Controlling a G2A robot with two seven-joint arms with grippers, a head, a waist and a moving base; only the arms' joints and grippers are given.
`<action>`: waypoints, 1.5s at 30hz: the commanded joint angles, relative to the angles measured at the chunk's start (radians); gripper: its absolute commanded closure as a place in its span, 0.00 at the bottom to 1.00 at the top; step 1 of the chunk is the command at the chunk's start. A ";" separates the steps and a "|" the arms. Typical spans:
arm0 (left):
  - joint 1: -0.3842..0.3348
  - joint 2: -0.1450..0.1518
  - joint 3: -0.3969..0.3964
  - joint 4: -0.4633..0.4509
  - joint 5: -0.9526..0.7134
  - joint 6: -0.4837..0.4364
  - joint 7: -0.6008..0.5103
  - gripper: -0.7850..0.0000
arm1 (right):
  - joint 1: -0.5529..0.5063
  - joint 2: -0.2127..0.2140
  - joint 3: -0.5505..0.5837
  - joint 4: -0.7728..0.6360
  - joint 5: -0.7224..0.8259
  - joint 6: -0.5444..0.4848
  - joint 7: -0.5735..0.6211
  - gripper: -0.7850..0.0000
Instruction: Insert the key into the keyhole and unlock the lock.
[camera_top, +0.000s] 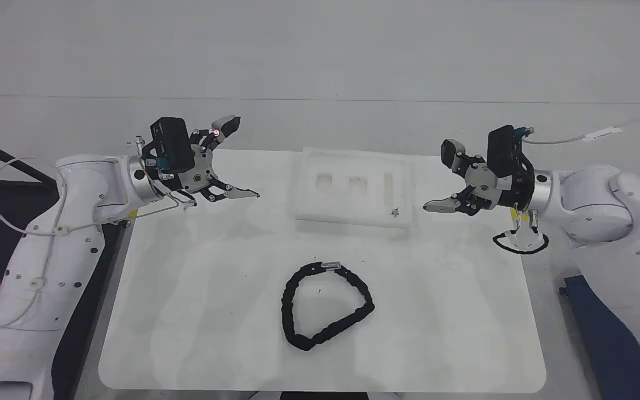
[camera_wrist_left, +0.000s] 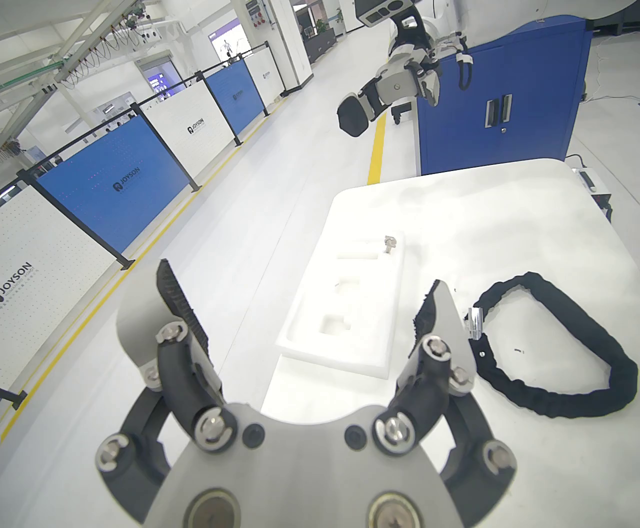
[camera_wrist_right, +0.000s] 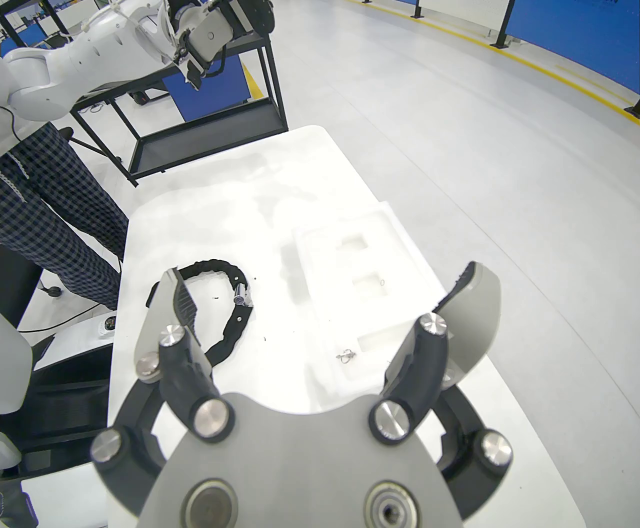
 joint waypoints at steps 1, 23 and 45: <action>0.000 0.000 0.000 0.000 0.000 0.000 0.000 0.00 | 0.000 0.000 0.000 0.000 0.000 0.000 0.000 0.00; 0.000 0.000 0.000 0.000 0.000 0.000 0.000 0.00 | -0.043 -0.013 -0.058 -0.050 0.034 0.233 0.096 0.00; 0.000 0.000 0.000 0.000 0.000 0.000 0.000 0.00 | -0.085 -0.091 -0.186 -0.064 0.265 0.951 0.244 0.00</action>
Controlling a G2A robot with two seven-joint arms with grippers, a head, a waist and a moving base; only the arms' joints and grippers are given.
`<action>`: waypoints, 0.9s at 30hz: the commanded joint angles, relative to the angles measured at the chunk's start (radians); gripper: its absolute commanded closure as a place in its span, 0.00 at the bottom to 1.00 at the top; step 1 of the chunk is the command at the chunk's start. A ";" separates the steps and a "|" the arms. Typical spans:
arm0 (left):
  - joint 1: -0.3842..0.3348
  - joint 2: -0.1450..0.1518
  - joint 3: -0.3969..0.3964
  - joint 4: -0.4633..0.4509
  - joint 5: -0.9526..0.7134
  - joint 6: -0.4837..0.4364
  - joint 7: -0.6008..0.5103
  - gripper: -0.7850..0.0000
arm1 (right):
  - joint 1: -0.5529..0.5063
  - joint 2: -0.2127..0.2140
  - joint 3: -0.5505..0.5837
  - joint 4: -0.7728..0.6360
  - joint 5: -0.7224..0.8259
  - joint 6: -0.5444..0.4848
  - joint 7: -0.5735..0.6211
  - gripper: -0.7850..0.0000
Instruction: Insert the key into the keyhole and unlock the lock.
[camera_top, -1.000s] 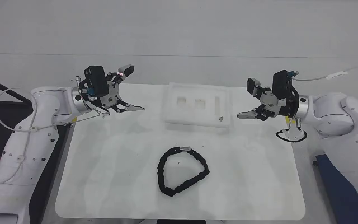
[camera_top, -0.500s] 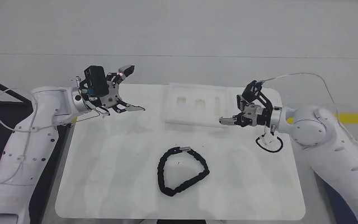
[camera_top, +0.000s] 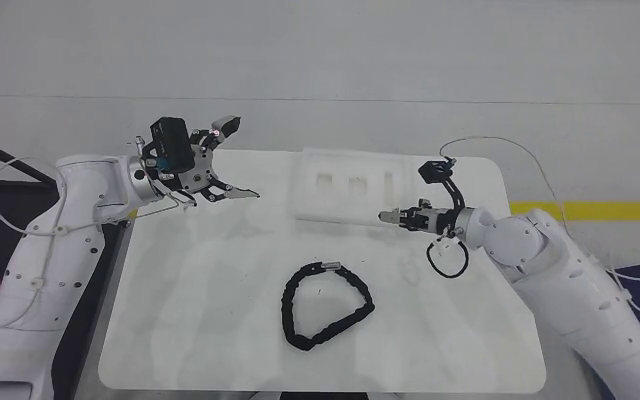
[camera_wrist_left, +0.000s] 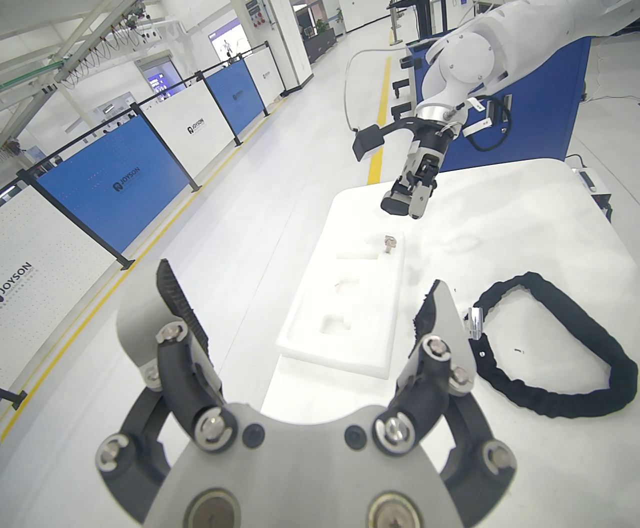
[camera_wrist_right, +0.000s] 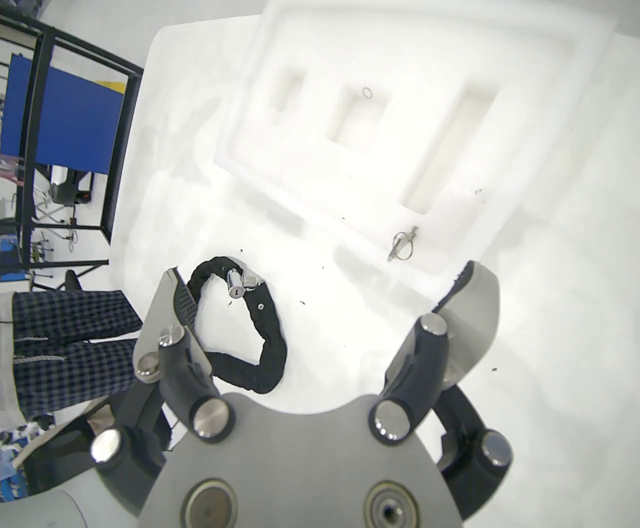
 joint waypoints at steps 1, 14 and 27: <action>0.000 0.000 0.000 0.000 0.000 0.000 0.000 0.00 | 0.005 -0.008 -0.007 0.014 0.006 0.017 -0.009 0.00; 0.000 0.000 0.000 0.000 0.000 0.000 0.000 0.00 | 0.013 -0.034 -0.026 0.054 0.057 0.044 -0.059 0.00; 0.000 0.000 0.000 0.000 0.000 0.000 0.000 0.00 | 0.007 -0.035 -0.026 0.053 0.052 0.050 -0.065 0.00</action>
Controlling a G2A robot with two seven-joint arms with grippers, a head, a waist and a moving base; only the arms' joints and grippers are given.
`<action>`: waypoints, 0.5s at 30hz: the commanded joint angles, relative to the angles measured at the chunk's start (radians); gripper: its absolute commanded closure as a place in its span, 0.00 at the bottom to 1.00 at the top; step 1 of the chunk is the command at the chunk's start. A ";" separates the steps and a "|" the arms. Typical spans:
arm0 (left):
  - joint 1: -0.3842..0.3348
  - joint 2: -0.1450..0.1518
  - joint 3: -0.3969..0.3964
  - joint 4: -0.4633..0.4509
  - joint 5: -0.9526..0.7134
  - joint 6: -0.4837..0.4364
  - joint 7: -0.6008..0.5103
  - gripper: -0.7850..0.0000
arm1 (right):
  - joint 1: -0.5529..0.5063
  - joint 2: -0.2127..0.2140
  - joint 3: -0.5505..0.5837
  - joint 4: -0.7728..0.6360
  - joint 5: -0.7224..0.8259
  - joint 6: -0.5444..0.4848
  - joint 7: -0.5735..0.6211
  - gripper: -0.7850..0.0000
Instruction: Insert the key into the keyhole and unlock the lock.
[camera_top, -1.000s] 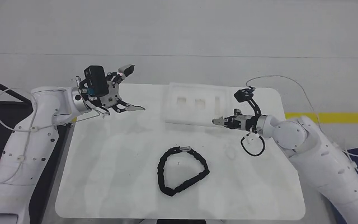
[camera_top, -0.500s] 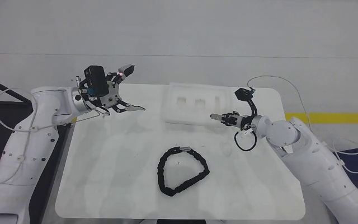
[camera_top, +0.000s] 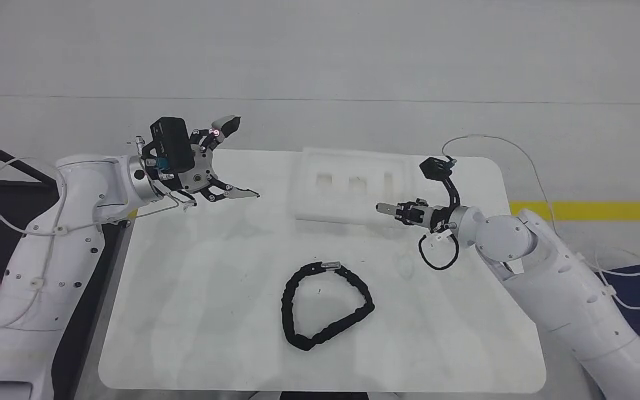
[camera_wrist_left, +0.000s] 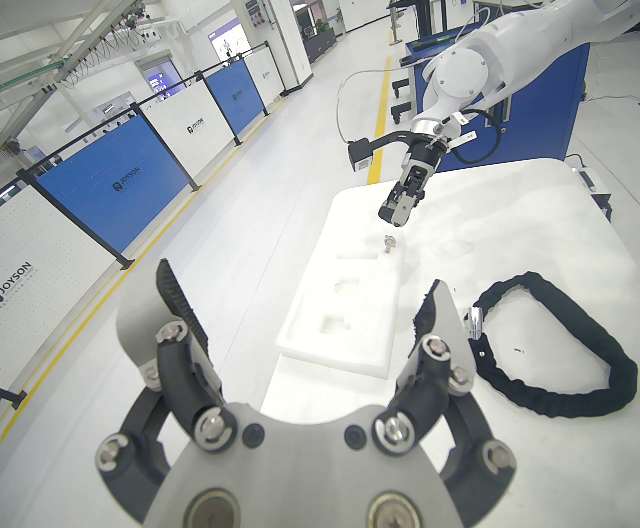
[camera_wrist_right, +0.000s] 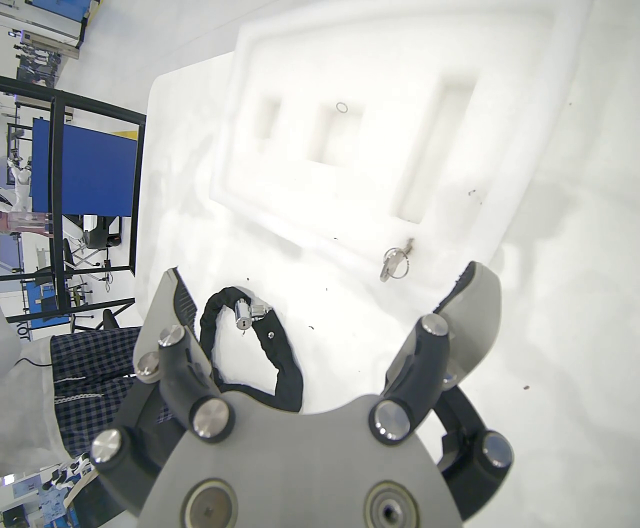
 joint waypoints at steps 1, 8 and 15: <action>0.000 0.000 0.000 0.000 0.000 0.000 0.000 0.00 | -0.009 -0.002 0.000 -0.007 -0.004 0.008 -0.004 0.00; 0.000 0.000 0.000 0.000 0.000 0.000 0.000 0.00 | 0.023 -0.012 -0.011 -0.014 -0.075 0.048 0.090 0.00; 0.000 0.000 0.000 0.000 0.000 0.000 0.000 0.00 | 0.058 -0.035 -0.038 0.009 -0.096 0.079 0.137 0.00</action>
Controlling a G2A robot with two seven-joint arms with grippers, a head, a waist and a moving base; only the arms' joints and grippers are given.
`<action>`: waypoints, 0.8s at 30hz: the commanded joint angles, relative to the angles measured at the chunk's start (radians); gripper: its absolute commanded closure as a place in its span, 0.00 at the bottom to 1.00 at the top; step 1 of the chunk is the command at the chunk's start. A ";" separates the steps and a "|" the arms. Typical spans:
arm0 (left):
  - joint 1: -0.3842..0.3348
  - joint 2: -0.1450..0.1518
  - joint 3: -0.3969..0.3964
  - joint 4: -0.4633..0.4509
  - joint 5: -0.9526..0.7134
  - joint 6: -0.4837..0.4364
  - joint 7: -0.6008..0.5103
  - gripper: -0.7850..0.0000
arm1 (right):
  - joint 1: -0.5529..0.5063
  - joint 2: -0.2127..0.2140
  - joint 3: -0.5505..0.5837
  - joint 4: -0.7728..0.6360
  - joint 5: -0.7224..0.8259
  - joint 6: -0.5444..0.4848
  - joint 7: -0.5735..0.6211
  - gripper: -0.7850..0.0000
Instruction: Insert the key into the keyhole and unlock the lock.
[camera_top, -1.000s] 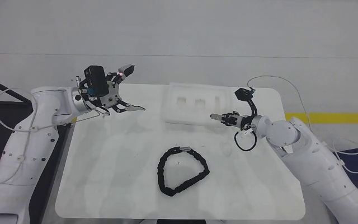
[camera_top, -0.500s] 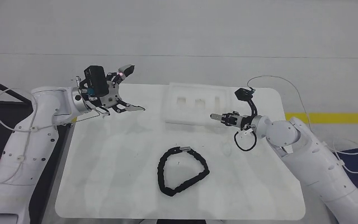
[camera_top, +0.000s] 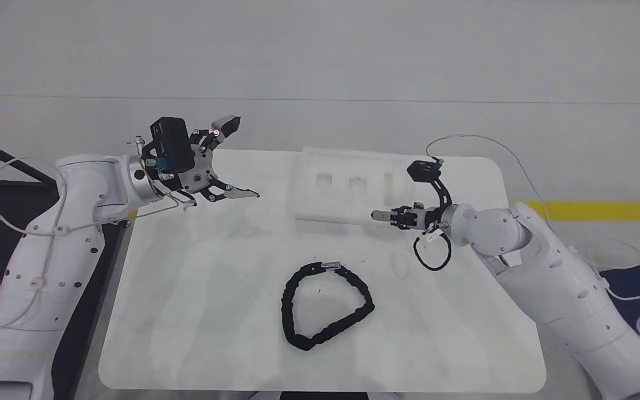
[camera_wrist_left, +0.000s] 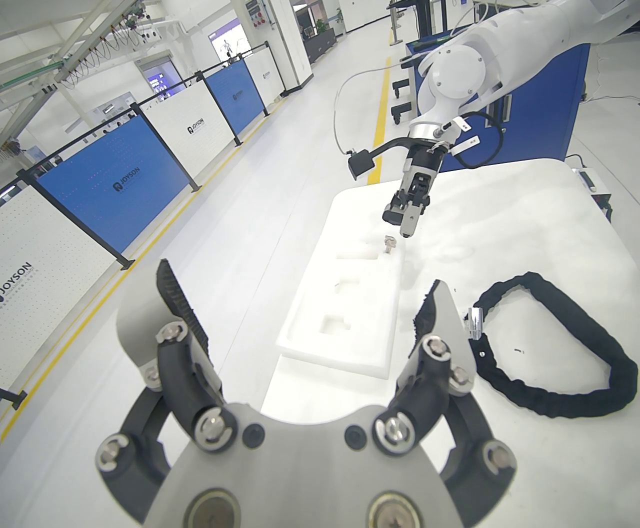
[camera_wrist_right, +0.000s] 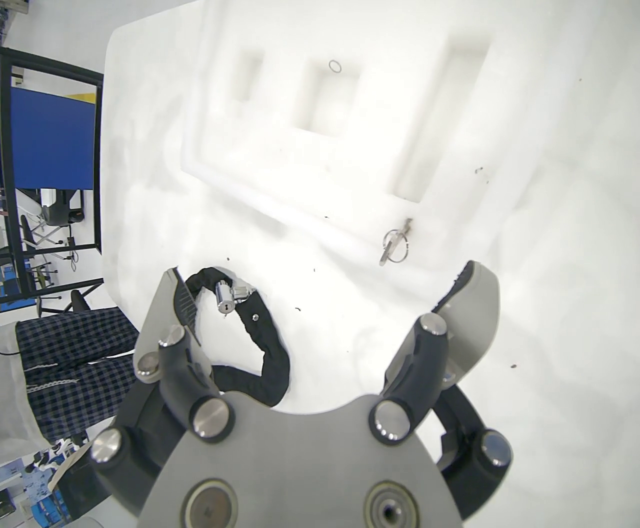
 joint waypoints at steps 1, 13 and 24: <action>0.000 0.000 0.000 0.000 0.000 0.000 0.000 0.00 | 0.009 -0.007 -0.008 0.010 0.001 0.011 0.008 0.00; 0.000 0.000 0.000 0.000 0.000 0.000 0.000 0.00 | 0.074 -0.048 -0.051 0.065 -0.063 0.036 0.051 0.38; 0.000 0.000 0.000 0.000 0.000 0.000 0.000 0.00 | 0.098 -0.067 -0.070 0.066 -0.176 0.102 0.088 0.54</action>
